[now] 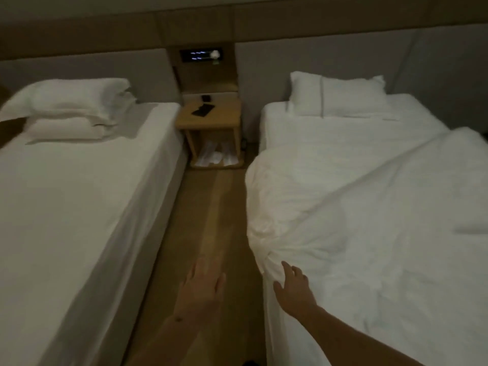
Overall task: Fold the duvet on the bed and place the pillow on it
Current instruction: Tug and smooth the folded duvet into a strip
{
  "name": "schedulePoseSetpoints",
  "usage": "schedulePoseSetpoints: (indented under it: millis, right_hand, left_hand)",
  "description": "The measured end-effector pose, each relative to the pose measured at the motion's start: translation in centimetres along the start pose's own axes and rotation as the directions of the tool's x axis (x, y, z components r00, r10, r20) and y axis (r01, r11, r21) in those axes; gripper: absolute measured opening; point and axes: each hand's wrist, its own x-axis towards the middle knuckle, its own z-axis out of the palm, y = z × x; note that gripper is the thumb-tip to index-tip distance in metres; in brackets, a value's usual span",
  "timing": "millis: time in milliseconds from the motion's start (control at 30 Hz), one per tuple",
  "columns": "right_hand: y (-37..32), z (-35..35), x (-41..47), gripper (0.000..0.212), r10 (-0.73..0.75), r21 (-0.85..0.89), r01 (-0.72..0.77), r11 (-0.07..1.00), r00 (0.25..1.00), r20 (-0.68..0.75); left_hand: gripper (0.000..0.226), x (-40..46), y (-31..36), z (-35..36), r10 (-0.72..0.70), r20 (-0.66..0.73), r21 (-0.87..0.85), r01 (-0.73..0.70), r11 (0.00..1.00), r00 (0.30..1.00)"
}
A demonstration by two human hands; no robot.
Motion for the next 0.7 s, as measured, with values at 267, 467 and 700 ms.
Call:
schedulePoseSetpoints:
  millis: [267, 467, 700]
  right_hand:
    - [2.2, -2.5, 2.5, 0.058, 0.386, 0.304, -0.295, 0.906, 0.87, -0.307]
    - [1.6, -1.4, -1.0, 0.058, 0.746, 0.532, -0.534, 0.657, 0.566, -0.352]
    - [1.0, 1.5, -4.1, 0.06, 0.908, 0.706, -0.574, 0.415, 0.304, -0.288]
  left_hand:
    - [0.073, 14.8, 7.0, 0.9, 0.45, 0.211, 0.112, -0.479, 0.871, 0.868]
    - [0.059, 20.1, 12.6, 1.7, 0.696, 0.408, 0.094, -0.786, 0.611, 0.59]
    - [0.058, 20.6, 18.0, 4.4, 0.767, 0.576, -0.01, -0.935, 0.353, 0.283]
